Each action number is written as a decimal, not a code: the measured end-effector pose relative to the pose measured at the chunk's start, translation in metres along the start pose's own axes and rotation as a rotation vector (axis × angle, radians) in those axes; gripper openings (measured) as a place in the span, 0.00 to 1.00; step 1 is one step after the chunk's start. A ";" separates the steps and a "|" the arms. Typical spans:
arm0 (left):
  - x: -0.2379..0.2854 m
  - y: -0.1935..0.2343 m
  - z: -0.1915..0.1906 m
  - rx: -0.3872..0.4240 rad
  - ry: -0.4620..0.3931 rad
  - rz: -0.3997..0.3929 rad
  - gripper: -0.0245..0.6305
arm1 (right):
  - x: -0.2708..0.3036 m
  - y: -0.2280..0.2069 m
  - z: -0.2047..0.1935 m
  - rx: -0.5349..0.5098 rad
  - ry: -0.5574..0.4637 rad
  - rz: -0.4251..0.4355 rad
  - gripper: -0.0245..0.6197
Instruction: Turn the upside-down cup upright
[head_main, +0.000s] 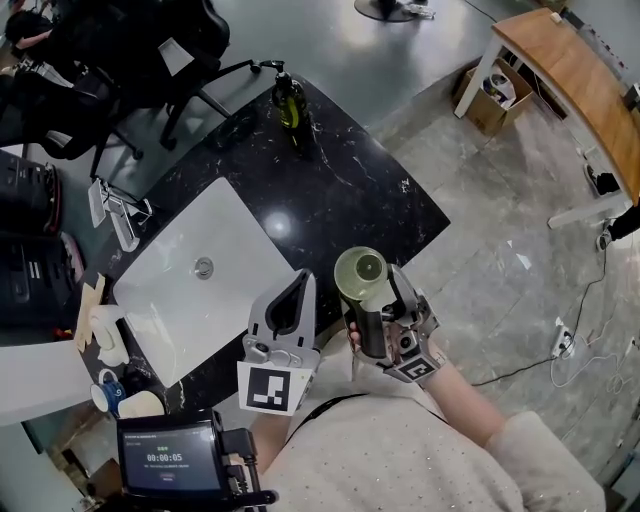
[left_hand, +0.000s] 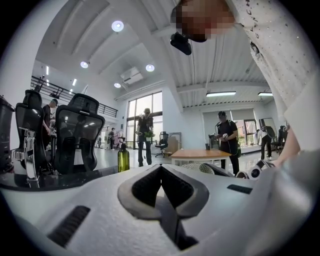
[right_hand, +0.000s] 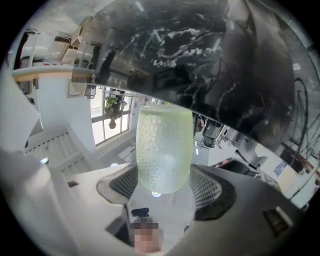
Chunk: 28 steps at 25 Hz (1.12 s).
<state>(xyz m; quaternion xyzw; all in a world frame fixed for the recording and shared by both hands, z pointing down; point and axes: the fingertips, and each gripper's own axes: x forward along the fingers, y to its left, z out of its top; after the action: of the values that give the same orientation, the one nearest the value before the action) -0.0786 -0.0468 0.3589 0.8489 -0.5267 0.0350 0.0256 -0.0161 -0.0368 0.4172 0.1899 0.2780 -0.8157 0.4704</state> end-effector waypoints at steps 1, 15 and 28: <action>0.000 0.000 0.000 0.007 0.003 -0.002 0.05 | 0.000 0.001 0.001 0.000 0.005 0.008 0.54; 0.010 -0.018 -0.012 0.040 0.043 -0.045 0.05 | -0.006 0.012 0.012 -0.039 0.009 0.098 0.54; 0.006 -0.025 -0.014 0.021 0.046 -0.058 0.05 | -0.014 0.008 0.000 -0.125 0.042 0.067 0.54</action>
<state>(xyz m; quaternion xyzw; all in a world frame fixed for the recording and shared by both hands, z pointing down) -0.0538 -0.0394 0.3735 0.8630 -0.5009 0.0591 0.0298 -0.0027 -0.0310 0.4229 0.1864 0.3319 -0.7764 0.5023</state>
